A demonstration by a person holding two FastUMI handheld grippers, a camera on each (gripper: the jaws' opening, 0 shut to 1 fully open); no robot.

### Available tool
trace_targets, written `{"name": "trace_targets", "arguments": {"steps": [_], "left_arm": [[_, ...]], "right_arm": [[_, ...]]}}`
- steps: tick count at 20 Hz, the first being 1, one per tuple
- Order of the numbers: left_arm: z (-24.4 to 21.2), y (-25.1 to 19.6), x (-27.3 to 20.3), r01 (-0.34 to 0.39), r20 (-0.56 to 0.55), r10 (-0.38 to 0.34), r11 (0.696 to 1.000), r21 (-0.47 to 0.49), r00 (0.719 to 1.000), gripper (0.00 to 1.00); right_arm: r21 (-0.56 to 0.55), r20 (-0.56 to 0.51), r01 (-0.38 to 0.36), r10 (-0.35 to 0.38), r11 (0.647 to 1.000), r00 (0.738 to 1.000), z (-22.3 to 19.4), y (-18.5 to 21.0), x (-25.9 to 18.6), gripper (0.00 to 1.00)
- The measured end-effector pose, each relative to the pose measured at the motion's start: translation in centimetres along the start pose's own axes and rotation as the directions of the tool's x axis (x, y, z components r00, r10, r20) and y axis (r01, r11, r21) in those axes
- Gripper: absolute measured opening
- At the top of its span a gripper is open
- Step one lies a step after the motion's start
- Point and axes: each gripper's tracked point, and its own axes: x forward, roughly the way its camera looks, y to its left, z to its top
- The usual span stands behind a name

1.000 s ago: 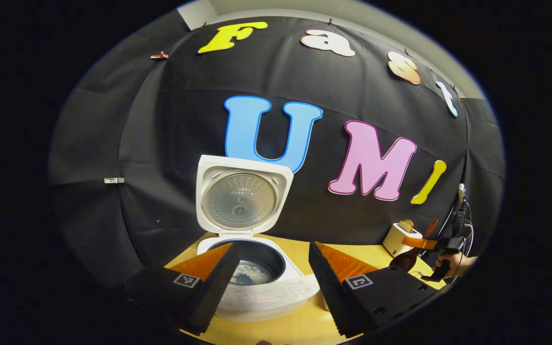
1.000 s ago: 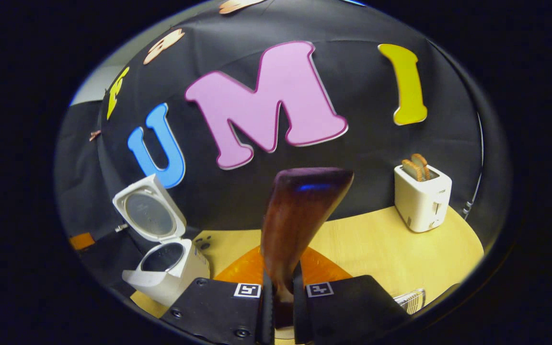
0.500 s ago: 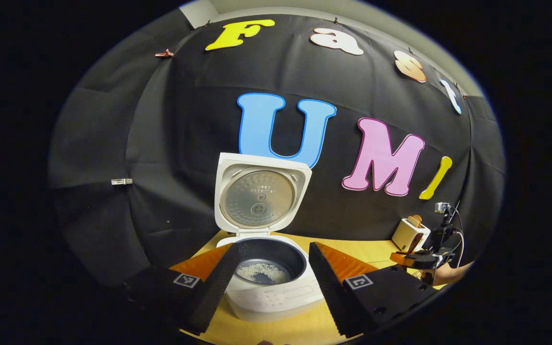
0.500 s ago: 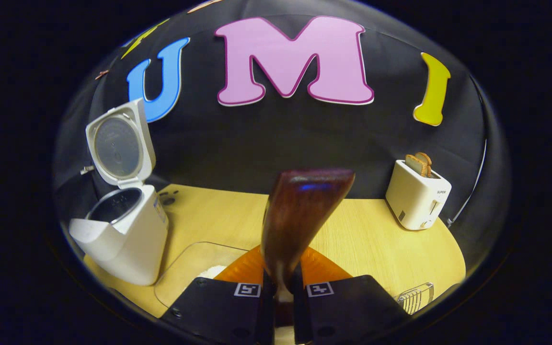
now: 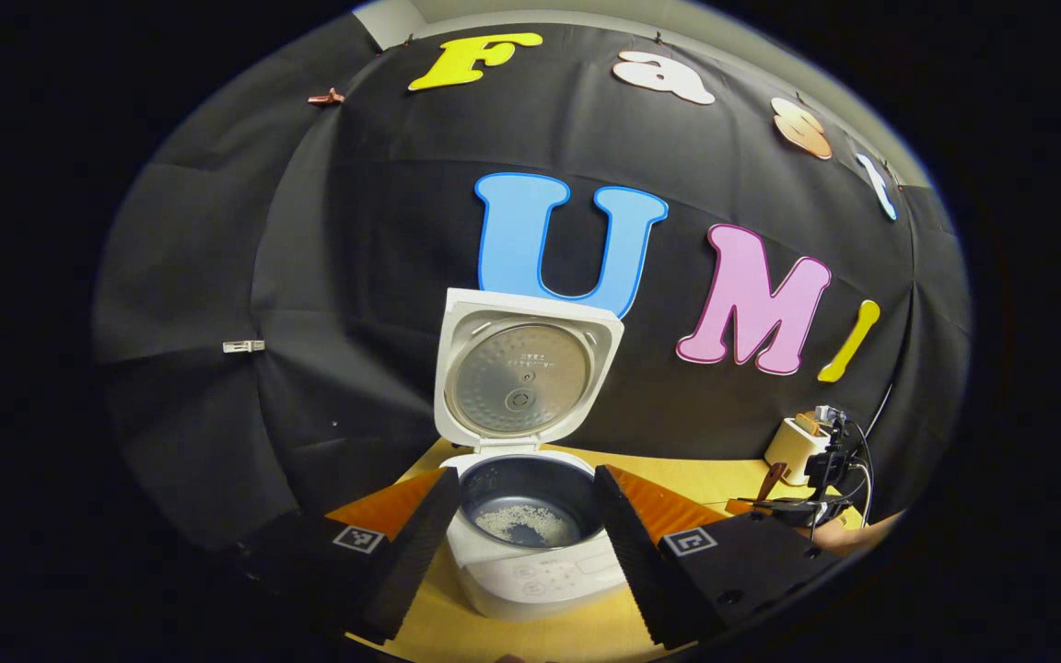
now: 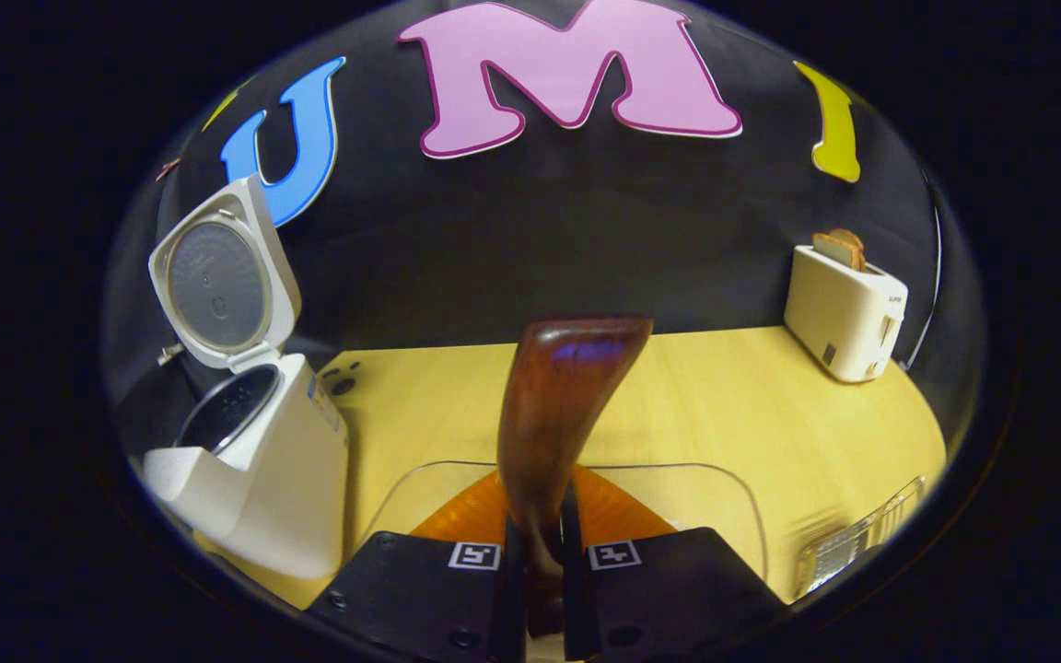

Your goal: Close the left gripper, press the button to open the rice cooker; take a wooden spoon from the chopstick holder with the right hand, scoop a spoonful of rice and pour it into the rice cooker, then put the wooden spoon back into the chopstick holder.

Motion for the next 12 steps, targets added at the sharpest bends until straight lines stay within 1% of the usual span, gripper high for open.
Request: {"name": "trace_targets", "arguments": {"steps": [3,5,7,9,11,12], "left_arm": [[0.3,0.1,0.4,0.001,0.001,-0.001,1.0,-0.002,1.0,0.94],[0.3,0.2,0.6,0.006,0.001,-0.006,1.0,-0.002,1.0,0.94],[0.4,0.0,0.6,0.011,0.006,-0.011,1.0,-0.004,1.0,0.94],[0.5,0.1,0.5,0.015,0.01,-0.015,1.0,-0.002,1.0,0.94],[0.5,0.1,0.5,0.017,0.012,-0.017,1.0,-0.001,1.0,0.94],[0.7,0.0,0.4,0.019,0.014,-0.019,1.0,-0.003,1.0,0.94]], "right_arm": [[0.096,-0.017,-0.024,0.025,0.995,1.0,-0.4,0.6,0.0,0.2],[0.209,-0.028,-0.031,0.038,0.977,0.999,-0.8,0.6,-0.2,0.2],[0.293,-0.03,-0.03,0.041,0.956,0.999,-0.9,0.0,-0.5,0.2],[0.391,-0.031,-0.033,0.049,0.92,0.998,-1.1,-0.4,-0.7,0.2],[0.505,-0.026,-0.04,0.061,0.862,0.998,-1.2,-0.7,-0.8,0.2],[0.541,-0.009,-0.052,0.068,0.839,0.998,-0.8,-0.6,-0.9,0.2]]}}
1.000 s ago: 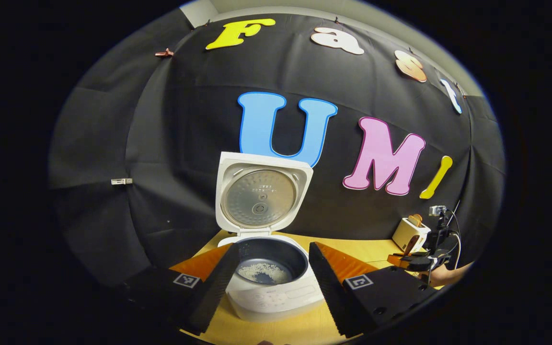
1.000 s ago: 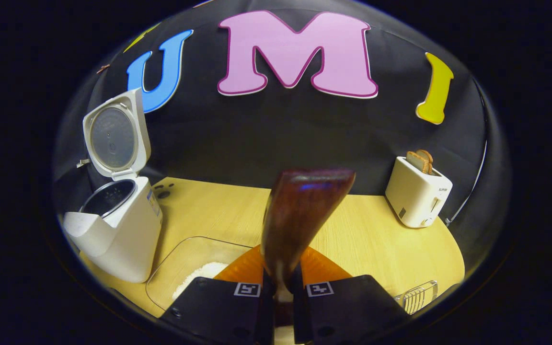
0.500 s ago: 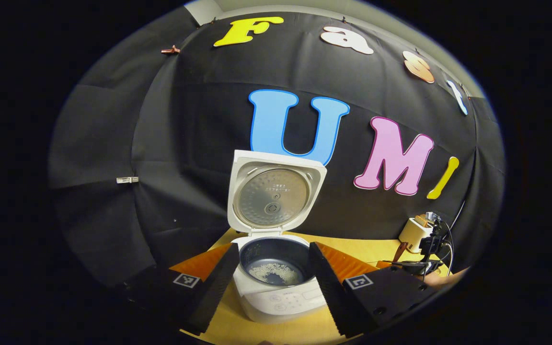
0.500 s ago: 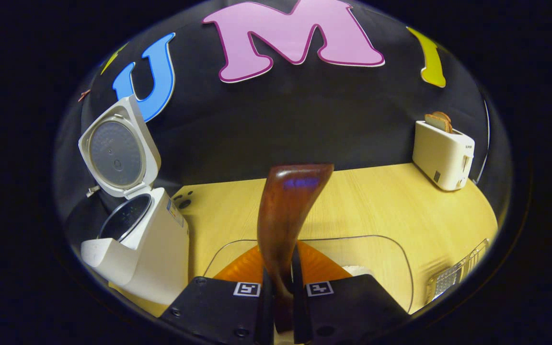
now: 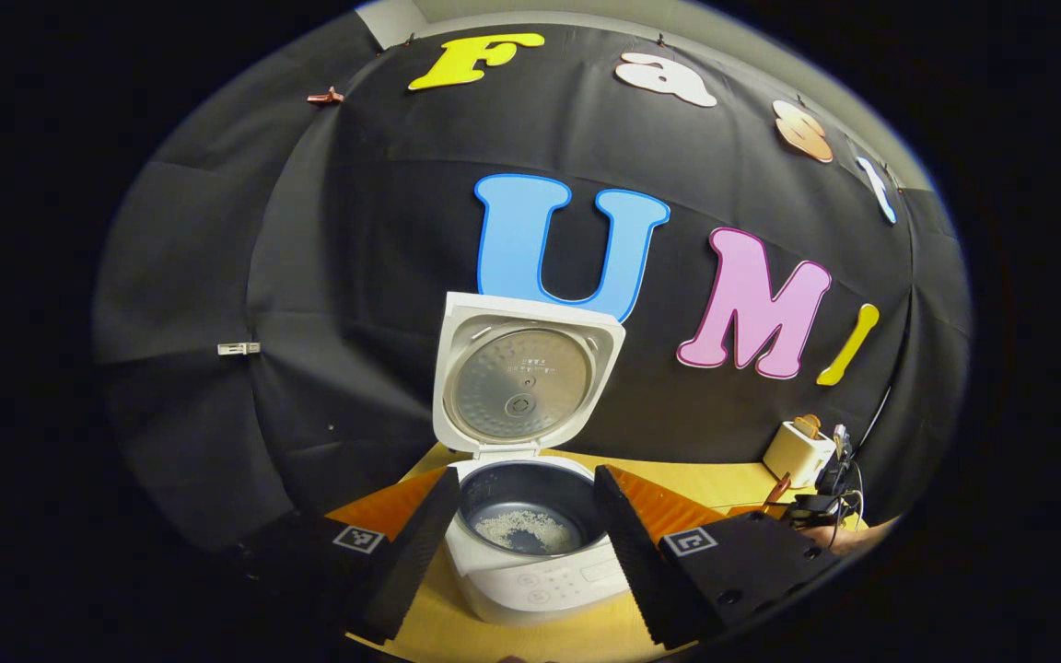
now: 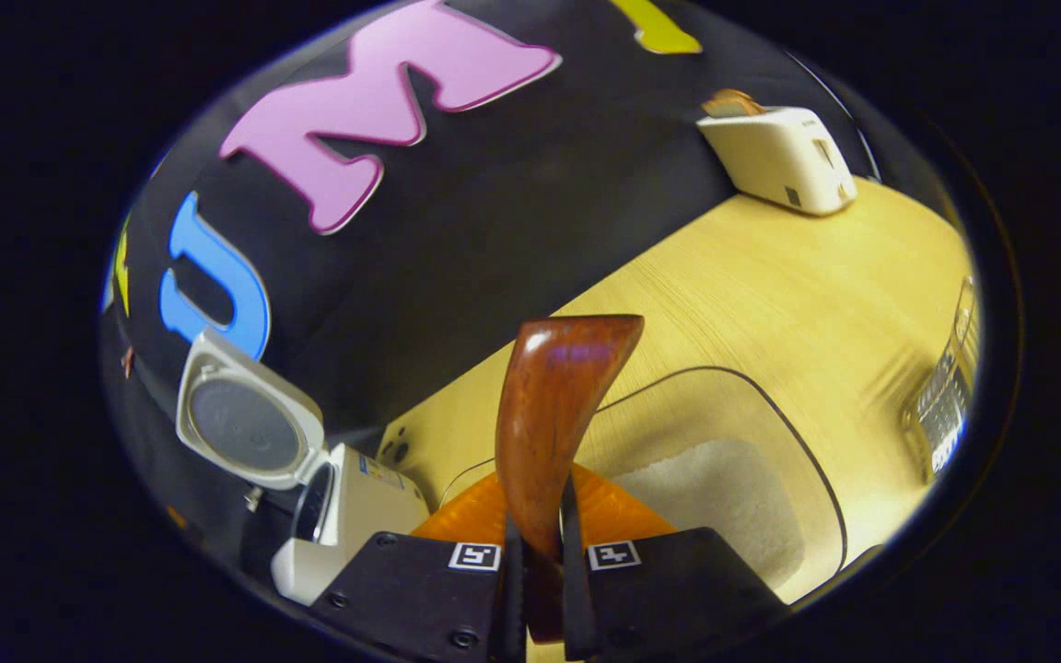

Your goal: Close the left gripper, press the button to open the rice cooker; take a wooden spoon from the chopstick holder with the right hand, scoop a spoonful of rice and pour it into the rice cooker, then put the wooden spoon back into the chopstick holder.

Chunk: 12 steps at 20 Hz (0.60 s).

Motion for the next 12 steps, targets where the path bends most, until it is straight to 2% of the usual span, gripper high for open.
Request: {"name": "trace_targets", "arguments": {"steps": [3,9,12], "left_arm": [[0.2,-0.1,-0.4,0.001,0.01,-0.001,1.0,-0.007,1.0,0.94],[0.8,-0.8,-1.1,0.016,0.037,-0.015,1.0,-0.026,0.999,0.94],[1.3,-1.2,-1.6,0.029,0.052,-0.027,0.999,-0.037,0.998,0.94]], "right_arm": [[0.041,0.023,-0.056,0.055,0.998,0.998,1.6,0.8,-1.2,0.19],[0.049,0.089,-0.082,0.077,0.995,0.993,5.1,2.0,-3.8,0.19],[0.043,0.113,-0.104,0.099,0.994,0.989,6.7,3.8,-4.7,0.2]]}}
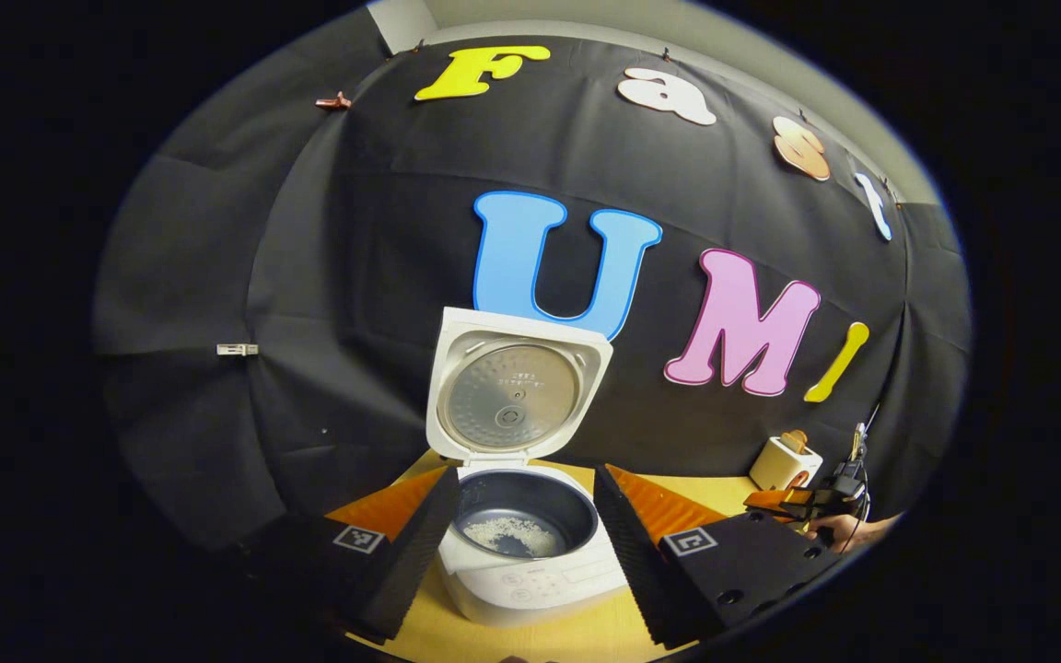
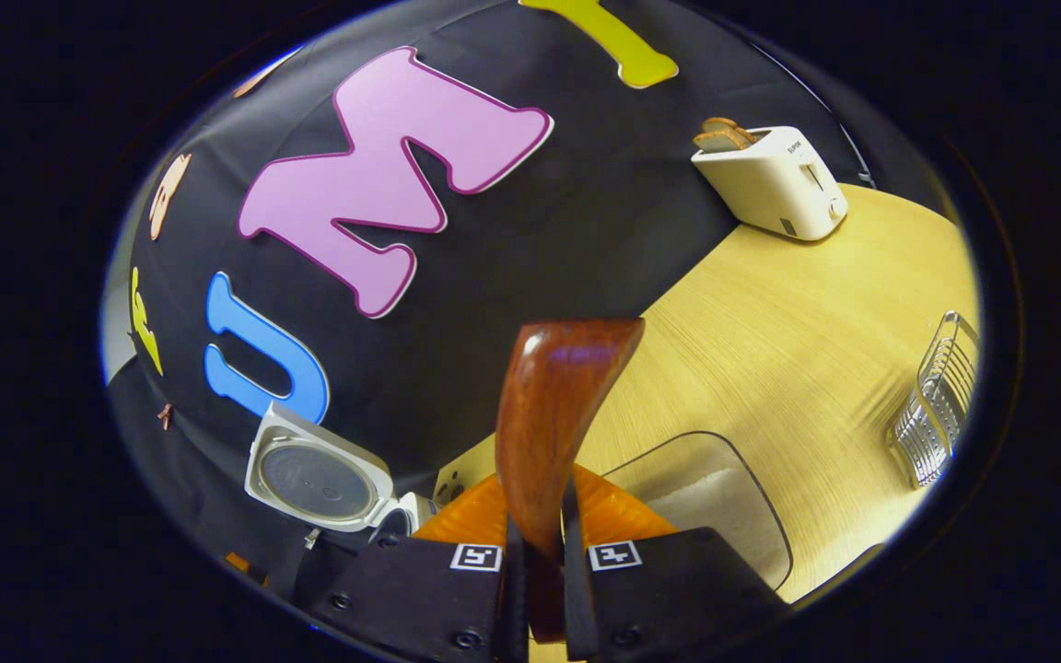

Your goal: Close the left gripper, press the button to open the rice cooker; take a wooden spoon from the chopstick holder with the right hand, scoop a spoonful of rice and pour it into the rice cooker, then put the wooden spoon back into the chopstick holder.

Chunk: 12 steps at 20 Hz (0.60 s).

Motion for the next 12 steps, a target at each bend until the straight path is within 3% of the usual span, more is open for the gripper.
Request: {"name": "trace_targets", "arguments": {"steps": [6,12], "left_arm": [[-0.1,0.8,-1.2,0.001,0.01,-0.001,1.0,-0.03,1.0,0.94],[-0.4,2.8,-2.3,-0.039,0.022,0.04,0.999,-0.034,0.999,0.94]], "right_arm": [[-0.052,0.013,-0.069,0.069,0.996,0.997,1.5,6.7,-0.3,0.19],[-0.081,-0.02,-0.157,0.156,0.984,0.988,-0.4,14.3,0.8,0.19]]}}
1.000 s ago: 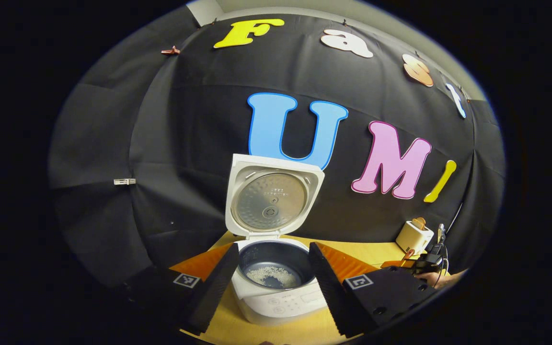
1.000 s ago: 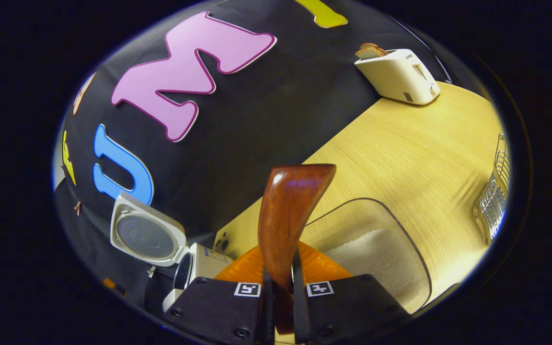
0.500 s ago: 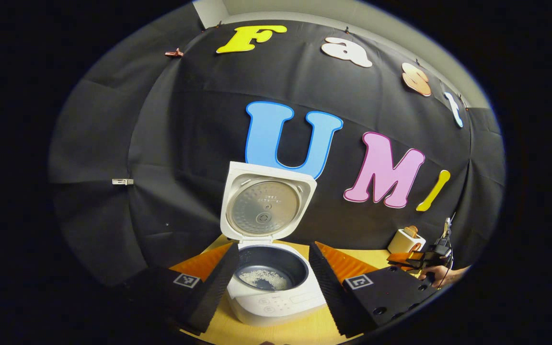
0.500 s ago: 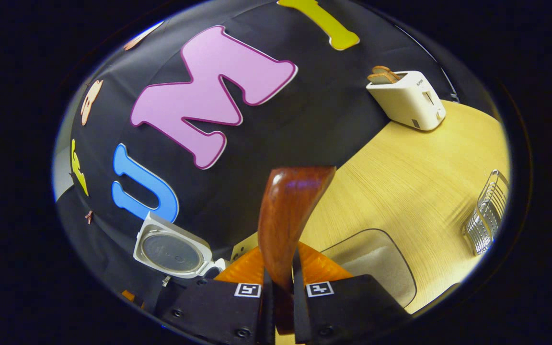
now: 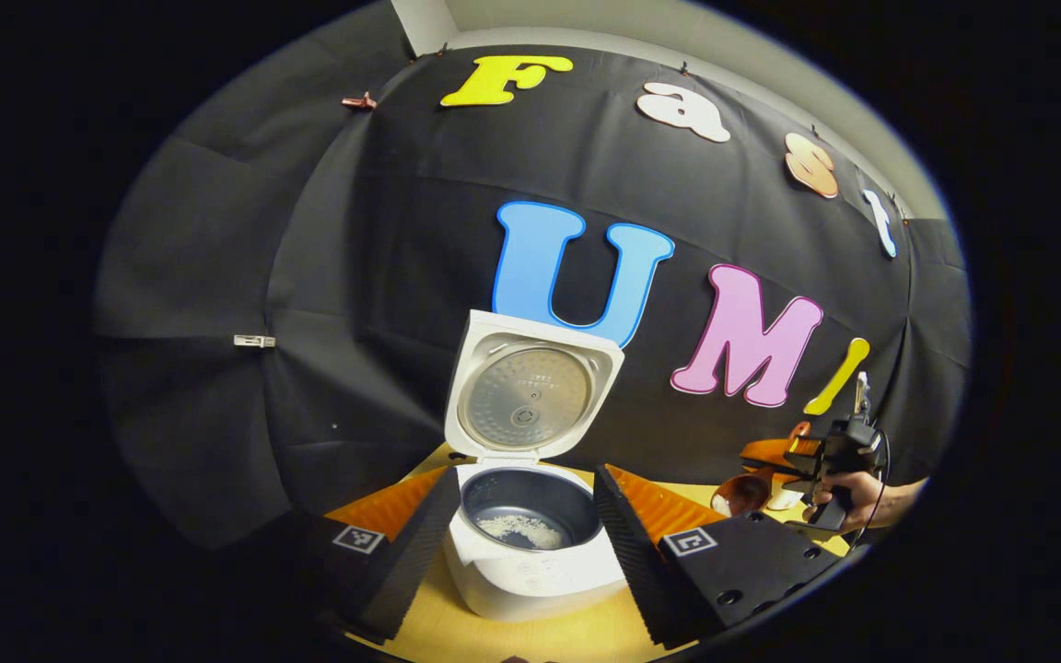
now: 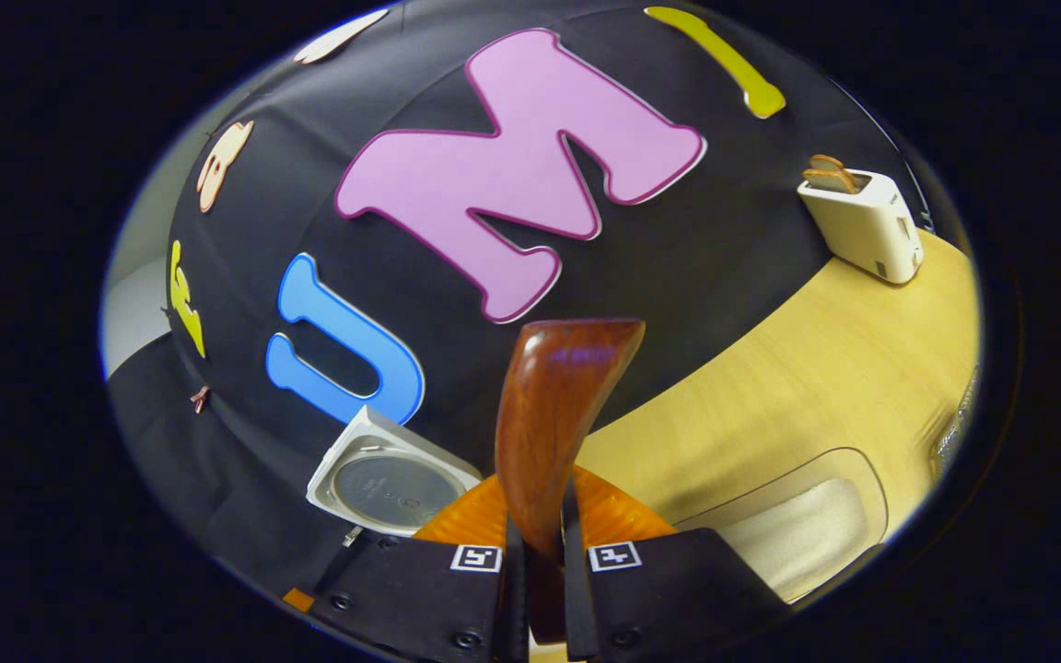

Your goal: Close the left gripper, press the button to open the rice cooker; take a wooden spoon from the chopstick holder with the right hand, scoop a spoonful of rice and pour it into the rice cooker, then put the wooden spoon back into the chopstick holder.

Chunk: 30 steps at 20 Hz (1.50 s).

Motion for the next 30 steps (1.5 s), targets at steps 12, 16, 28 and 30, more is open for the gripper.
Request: {"name": "trace_targets", "arguments": {"steps": [12,16,28,30], "left_arm": [[0.4,3.6,-1.7,-0.063,0.019,0.064,0.998,-0.029,0.998,0.94],[0.3,4.7,-2.0,-0.079,0.016,0.08,0.996,-0.047,0.997,0.94],[0.0,4.7,-1.5,-0.062,0.004,0.062,0.997,-0.038,0.998,0.94],[0.0,4.5,-1.5,-0.058,0.003,0.058,0.998,-0.035,0.998,0.94]], "right_arm": [[-0.069,-0.111,-0.14,0.131,0.988,0.985,-8.2,12.0,8.9,0.19],[-0.16,-0.119,-0.133,0.114,0.978,0.986,-10.2,13.2,10.7,0.19],[-0.58,-0.156,-0.182,0.111,0.794,0.981,-13.2,15.6,12.2,0.19],[-0.616,-0.167,-0.19,0.109,0.765,0.98,-14.0,15.8,12.3,0.19]]}}
